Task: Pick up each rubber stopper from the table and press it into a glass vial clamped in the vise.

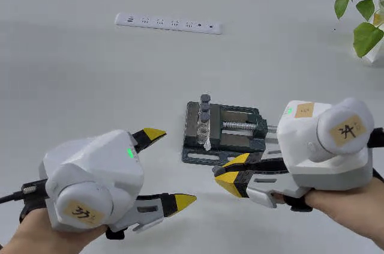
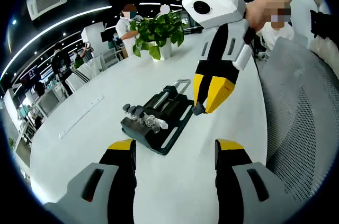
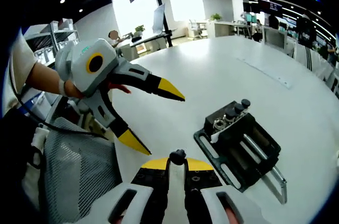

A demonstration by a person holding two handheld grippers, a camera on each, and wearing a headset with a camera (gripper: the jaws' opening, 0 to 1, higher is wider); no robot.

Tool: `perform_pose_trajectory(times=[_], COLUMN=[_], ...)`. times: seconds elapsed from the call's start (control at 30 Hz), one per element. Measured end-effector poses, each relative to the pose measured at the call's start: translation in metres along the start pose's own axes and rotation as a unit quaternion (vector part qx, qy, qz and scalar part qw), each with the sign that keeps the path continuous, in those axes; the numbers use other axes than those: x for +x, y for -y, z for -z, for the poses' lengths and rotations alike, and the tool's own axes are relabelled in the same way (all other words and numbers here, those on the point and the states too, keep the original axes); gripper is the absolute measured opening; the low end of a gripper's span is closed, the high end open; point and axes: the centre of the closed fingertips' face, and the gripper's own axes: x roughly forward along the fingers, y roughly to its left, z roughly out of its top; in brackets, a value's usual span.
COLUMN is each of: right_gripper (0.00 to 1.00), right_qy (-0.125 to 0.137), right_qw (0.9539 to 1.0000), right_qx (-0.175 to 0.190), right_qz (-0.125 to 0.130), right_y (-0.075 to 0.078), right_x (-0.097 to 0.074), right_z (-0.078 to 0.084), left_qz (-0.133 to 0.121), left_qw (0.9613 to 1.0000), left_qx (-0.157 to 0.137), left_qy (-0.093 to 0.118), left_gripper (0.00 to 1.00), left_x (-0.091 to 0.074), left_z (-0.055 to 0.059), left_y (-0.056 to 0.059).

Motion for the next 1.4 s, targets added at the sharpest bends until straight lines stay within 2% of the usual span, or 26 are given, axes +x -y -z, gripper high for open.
perform_pose_trajectory(times=[0.03,0.1,0.13,0.3,0.47,0.63,0.83,0.97,1.13,1.27,1.4], right_gripper=[0.05,0.05,0.05,0.05,0.05,0.05,0.05,0.05,0.05,0.05,0.05], right_qy=[-0.011,-0.013,-0.019,-0.024,-0.026,-0.025,-0.031,-0.037,-0.036,-0.039,-0.043], right_qw=[0.9999,0.9997,0.9993,0.9980,0.9944,0.9905,0.9878,0.9853,0.9844,0.9830,0.9816], right_qx=[-0.003,0.001,0.006,0.022,0.061,0.085,0.091,0.093,0.094,0.092,0.095], right_qz=[-0.013,-0.019,-0.030,-0.054,-0.083,-0.105,-0.122,-0.139,-0.145,-0.154,-0.160], right_y=[-0.004,-0.005,-0.008,-0.011,-0.017,-0.021,-0.027,-0.033,-0.036,-0.040,-0.041], right_x=[-0.004,-0.009,-0.012,-0.020,-0.024,-0.028,-0.029,-0.029,-0.031,-0.032,-0.033], right_z=[0.000,-0.003,-0.003,-0.012,-0.017,-0.019,-0.017,-0.016,-0.017,-0.017,-0.016], left_qz=[0.003,0.006,0.009,0.022,0.033,0.036,0.044,0.051,0.065,0.069,0.073], left_qw=[0.9999,0.9998,0.9993,0.9971,0.9941,0.9920,0.9897,0.9868,0.9835,0.9807,0.9800], left_qx=[0.011,0.015,0.028,0.062,0.090,0.107,0.120,0.137,0.152,0.168,0.170], left_qy=[0.010,0.013,0.024,0.039,0.051,0.055,0.064,0.070,0.072,0.073,0.074], left_gripper=[0.54,0.49,0.48,0.36,0.28,0.19,0.15,0.12,0.07,0.07,0.07], left_x=[-0.001,-0.002,-0.001,-0.001,-0.001,-0.001,-0.003,-0.004,-0.006,-0.008,-0.009], left_z=[-0.005,-0.008,-0.014,-0.026,-0.037,-0.042,-0.049,-0.056,-0.058,-0.060,-0.060], left_y=[0.002,0.004,0.005,0.013,0.022,0.025,0.030,0.034,0.042,0.045,0.048])
